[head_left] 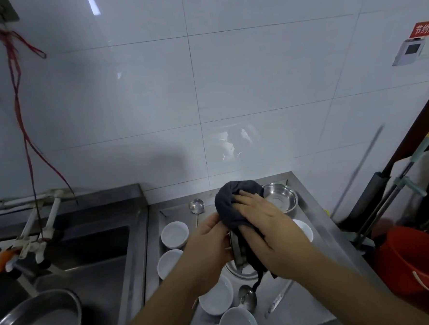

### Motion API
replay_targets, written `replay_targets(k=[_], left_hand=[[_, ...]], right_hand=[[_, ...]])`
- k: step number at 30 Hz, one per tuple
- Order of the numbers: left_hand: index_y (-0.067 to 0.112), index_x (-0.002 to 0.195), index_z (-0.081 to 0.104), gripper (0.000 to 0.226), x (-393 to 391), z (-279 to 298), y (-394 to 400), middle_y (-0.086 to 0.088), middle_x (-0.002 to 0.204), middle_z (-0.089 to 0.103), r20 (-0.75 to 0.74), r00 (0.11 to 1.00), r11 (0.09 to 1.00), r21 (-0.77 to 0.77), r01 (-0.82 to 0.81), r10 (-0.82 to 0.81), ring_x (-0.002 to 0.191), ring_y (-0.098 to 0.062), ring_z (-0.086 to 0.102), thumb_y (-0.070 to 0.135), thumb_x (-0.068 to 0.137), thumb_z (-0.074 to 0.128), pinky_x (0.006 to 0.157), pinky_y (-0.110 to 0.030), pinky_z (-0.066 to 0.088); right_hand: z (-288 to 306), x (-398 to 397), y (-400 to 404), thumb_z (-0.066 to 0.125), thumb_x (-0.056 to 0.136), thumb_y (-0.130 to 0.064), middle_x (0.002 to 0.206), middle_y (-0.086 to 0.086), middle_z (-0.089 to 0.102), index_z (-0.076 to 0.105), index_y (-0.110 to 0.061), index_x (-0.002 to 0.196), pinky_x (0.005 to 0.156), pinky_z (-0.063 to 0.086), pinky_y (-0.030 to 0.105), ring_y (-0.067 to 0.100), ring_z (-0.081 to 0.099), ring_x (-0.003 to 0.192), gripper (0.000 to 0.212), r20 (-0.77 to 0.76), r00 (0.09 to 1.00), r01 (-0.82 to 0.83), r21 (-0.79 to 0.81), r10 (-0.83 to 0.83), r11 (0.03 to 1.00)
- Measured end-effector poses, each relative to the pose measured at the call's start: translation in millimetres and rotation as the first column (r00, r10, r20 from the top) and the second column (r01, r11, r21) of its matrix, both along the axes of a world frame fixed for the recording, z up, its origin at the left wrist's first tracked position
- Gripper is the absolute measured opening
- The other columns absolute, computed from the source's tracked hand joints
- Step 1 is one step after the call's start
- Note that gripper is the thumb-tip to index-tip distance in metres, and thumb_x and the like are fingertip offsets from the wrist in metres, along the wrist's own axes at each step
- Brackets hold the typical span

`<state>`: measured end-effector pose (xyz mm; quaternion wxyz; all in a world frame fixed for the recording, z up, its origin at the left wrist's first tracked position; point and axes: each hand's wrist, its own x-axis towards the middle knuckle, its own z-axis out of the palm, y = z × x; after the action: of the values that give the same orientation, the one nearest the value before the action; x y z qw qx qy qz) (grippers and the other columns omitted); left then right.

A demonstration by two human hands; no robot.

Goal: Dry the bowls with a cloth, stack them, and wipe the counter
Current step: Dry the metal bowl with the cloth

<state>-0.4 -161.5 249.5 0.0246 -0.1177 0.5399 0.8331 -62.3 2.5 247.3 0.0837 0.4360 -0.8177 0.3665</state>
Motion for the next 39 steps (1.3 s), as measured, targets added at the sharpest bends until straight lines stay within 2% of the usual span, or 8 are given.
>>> replay_targets(k=[5, 8, 12, 18, 22, 30, 35, 39], left_hand=[[0.027, 0.117, 0.08, 0.029, 10, 2, -6, -0.023, 0.117, 0.076, -0.056, 0.993, 0.992, -0.077, 0.101, -0.105, 0.104, -0.034, 0.076, 0.024, 0.109, 0.052, 0.084, -0.045, 0.065], [0.027, 0.121, 0.079, 0.03, 12, 5, -10, -0.029, 0.111, 0.073, -0.108, 0.985, 0.985, -0.122, 0.118, -0.132, 0.097, -0.033, 0.072, 0.03, 0.103, 0.054, 0.083, -0.043, 0.064], [0.021, 0.128, 0.074, 0.035, 10, 10, -18, -0.023, 0.102, 0.071, -0.188, 0.962, 0.973, -0.155, 0.168, -0.196, 0.092, -0.031, 0.07, 0.037, 0.102, 0.057, 0.081, -0.042, 0.061], [0.021, 0.134, 0.072, 0.035, 3, 14, -23, -0.017, 0.115, 0.076, -0.266, 0.957, 0.993, -0.037, 0.111, -0.117, 0.105, -0.029, 0.075, 0.028, 0.106, 0.052, 0.086, -0.041, 0.062], [0.028, 0.129, 0.075, 0.035, -9, 15, -18, -0.017, 0.124, 0.076, -0.251, 0.968, 0.999, 0.032, 0.011, -0.003, 0.111, -0.034, 0.074, 0.03, 0.101, 0.055, 0.089, -0.05, 0.064], [0.043, 0.112, 0.074, 0.027, -26, 3, 12, -0.002, 0.102, 0.076, -0.261, 0.963, 0.92, -0.359, -0.157, 0.062, 0.104, -0.027, 0.073, 0.042, 0.101, 0.05, 0.097, -0.047, 0.061], [0.016, 0.107, 0.07, 0.022, -32, -6, 24, -0.005, 0.098, 0.074, -0.195, 0.981, 0.919, -0.383, -0.091, 0.016, 0.097, -0.017, 0.069, 0.028, 0.104, 0.052, 0.088, -0.028, 0.057], [0.03, 0.119, 0.074, 0.031, -20, -10, 26, 0.002, 0.111, 0.078, -0.208, 0.977, 0.907, -0.42, -0.036, -0.058, 0.109, -0.014, 0.073, 0.02, 0.113, 0.045, 0.094, -0.027, 0.058]], right_hand=[[18, -20, -3, 0.054, 0.098, -0.017, 0.118, -0.013, 0.072, 0.07, -0.025, 0.123, 0.095, 0.047, 0.018, 0.001, 0.063, 0.111, 0.03, 0.079, 0.995, 0.078, -0.126, -0.068, 0.989], [23, -40, -3, 0.056, 0.099, -0.016, 0.088, -0.007, 0.073, 0.074, -0.022, 0.108, 0.073, 0.05, 0.018, 0.008, 0.065, 0.082, 0.021, 0.509, 0.86, 0.212, -0.324, -0.019, 0.922], [22, -54, -2, 0.066, 0.098, -0.02, 0.091, -0.008, 0.079, 0.078, -0.018, 0.111, 0.079, 0.056, 0.024, 0.012, 0.073, 0.088, 0.018, 0.848, 0.508, 0.579, -0.466, 0.151, 0.669], [6, -39, -9, 0.073, 0.089, -0.037, 0.075, 0.008, 0.072, 0.08, -0.018, 0.075, 0.076, 0.055, 0.038, 0.023, 0.072, 0.069, 0.025, 0.941, 0.211, 0.771, -0.328, 0.266, 0.546], [-1, -19, -24, 0.065, 0.093, -0.026, 0.107, 0.018, 0.068, 0.074, -0.003, 0.12, 0.107, 0.051, 0.055, 0.034, 0.066, 0.101, 0.037, 0.923, 0.09, 0.825, -0.28, 0.374, 0.492], [-6, 4, -44, 0.047, 0.104, -0.023, 0.102, 0.015, 0.07, 0.071, -0.006, 0.099, 0.098, 0.051, 0.042, 0.03, 0.066, 0.1, 0.029, 0.889, 0.008, 0.826, -0.264, 0.458, 0.498], [-5, 5, -43, 0.058, 0.099, -0.018, 0.083, 0.011, 0.08, 0.077, -0.009, 0.092, 0.051, 0.06, 0.033, 0.024, 0.079, 0.07, 0.023, 0.928, 0.092, 0.814, -0.279, 0.361, 0.509], [-9, -5, -34, 0.059, 0.097, -0.028, 0.098, 0.006, 0.081, 0.077, -0.026, 0.107, 0.079, 0.064, 0.043, 0.026, 0.079, 0.09, 0.02, 0.955, 0.243, 0.821, -0.295, 0.169, 0.488]])
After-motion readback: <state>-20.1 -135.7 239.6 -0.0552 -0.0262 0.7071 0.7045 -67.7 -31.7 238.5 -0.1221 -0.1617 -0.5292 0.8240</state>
